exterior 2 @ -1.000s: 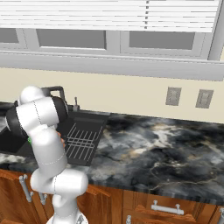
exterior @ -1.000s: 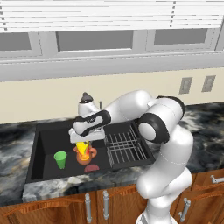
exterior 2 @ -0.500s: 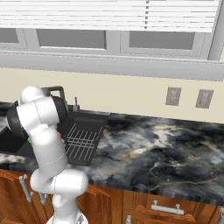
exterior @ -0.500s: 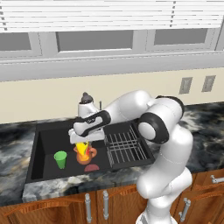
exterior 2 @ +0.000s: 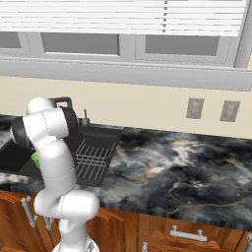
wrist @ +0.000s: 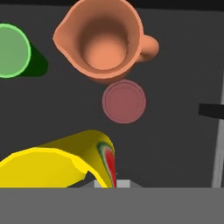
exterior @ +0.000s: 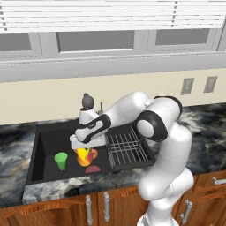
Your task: Pick the cup and cup and place them in the sink. Then turn on the water.
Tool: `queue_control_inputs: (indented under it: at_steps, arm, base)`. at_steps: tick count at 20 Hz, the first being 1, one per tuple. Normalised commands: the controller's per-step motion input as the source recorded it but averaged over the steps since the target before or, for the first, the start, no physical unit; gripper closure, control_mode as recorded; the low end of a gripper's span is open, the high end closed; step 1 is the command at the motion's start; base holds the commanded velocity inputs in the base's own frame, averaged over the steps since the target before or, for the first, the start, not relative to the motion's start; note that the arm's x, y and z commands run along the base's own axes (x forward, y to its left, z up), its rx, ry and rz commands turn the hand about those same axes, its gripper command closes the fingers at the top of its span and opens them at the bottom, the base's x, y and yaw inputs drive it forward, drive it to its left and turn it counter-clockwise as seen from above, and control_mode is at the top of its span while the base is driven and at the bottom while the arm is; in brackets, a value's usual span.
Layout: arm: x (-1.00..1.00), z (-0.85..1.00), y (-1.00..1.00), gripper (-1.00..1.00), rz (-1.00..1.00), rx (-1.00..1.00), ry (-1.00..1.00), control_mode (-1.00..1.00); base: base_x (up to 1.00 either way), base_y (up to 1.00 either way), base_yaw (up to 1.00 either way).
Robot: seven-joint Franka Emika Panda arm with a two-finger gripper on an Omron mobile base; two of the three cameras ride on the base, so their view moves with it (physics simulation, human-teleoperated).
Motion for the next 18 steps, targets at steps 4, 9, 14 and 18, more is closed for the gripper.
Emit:
queue_control_inputs:
  at_steps: [4, 9, 14, 18]
  arm:
    - [0.0, -0.22, 0.0, 1.0, 0.0, 0.01, 0.0, -1.0]
    - [0.0, -0.15, 0.04, 1.0, 0.0, 0.0, 0.01, -1.0]
    - [0.0, -0.15, 0.01, 1.0, 0.0, 0.0, 0.0, -1.0]
    - [0.0, -0.14, 0.02, 1.0, 0.0, 0.0, 0.0, -1.0]
  base:
    - [0.0, 0.0, 0.0]
    - [0.0, 0.0, 0.0]
    - [0.0, 0.0, 0.0]
    - [0.0, 0.0, 0.0]
